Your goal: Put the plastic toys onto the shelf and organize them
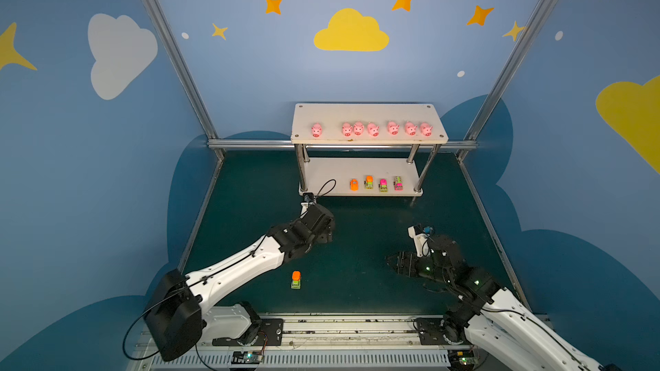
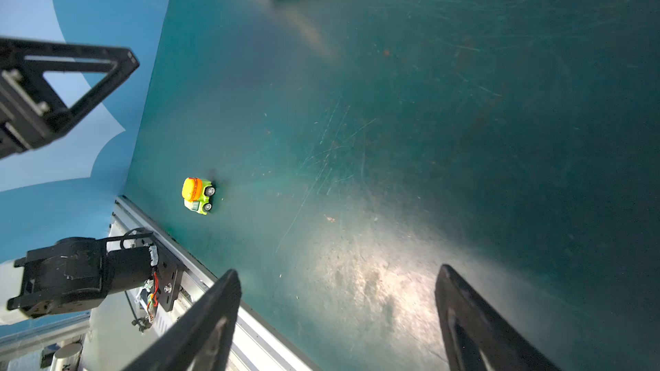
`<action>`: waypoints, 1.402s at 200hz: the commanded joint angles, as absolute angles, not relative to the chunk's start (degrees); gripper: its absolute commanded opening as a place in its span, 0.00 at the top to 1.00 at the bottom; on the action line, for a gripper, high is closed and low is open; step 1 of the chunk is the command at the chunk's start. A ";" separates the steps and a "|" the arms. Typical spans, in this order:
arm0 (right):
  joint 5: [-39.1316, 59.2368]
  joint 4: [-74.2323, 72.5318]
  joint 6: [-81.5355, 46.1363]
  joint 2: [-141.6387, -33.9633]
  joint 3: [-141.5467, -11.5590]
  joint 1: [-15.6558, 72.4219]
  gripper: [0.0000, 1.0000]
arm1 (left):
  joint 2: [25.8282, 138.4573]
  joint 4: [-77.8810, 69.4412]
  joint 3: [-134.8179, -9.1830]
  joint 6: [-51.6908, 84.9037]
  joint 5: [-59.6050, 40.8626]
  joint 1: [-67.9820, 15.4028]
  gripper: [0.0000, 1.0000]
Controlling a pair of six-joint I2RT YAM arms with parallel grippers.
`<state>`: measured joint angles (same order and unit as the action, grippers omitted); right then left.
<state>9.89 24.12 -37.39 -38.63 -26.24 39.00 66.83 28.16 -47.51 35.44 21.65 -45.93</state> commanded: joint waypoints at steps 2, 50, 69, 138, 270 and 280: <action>10.62 18.97 -37.97 -41.66 -27.31 41.35 0.16 | 60.79 34.82 -42.78 42.04 24.01 -47.26 0.13; 11.40 14.36 -38.48 -48.97 -29.62 44.95 0.16 | 48.57 42.85 -33.96 50.70 24.86 -51.80 0.13; 11.43 13.48 -38.74 -51.14 -30.28 45.85 0.16 | 44.50 44.72 -31.40 53.10 25.70 -53.71 0.13; 8.89 14.93 -39.20 -52.11 -32.57 48.63 0.16 | 42.27 35.90 -21.05 60.01 22.81 -58.05 0.16; 7.21 15.65 -40.01 -52.03 -32.33 50.26 0.16 | 48.71 30.04 -17.22 62.80 23.66 -61.25 0.39; 7.23 15.79 -40.01 -52.03 -32.26 50.27 0.16 | 49.75 29.43 -17.29 62.84 23.49 -61.26 0.40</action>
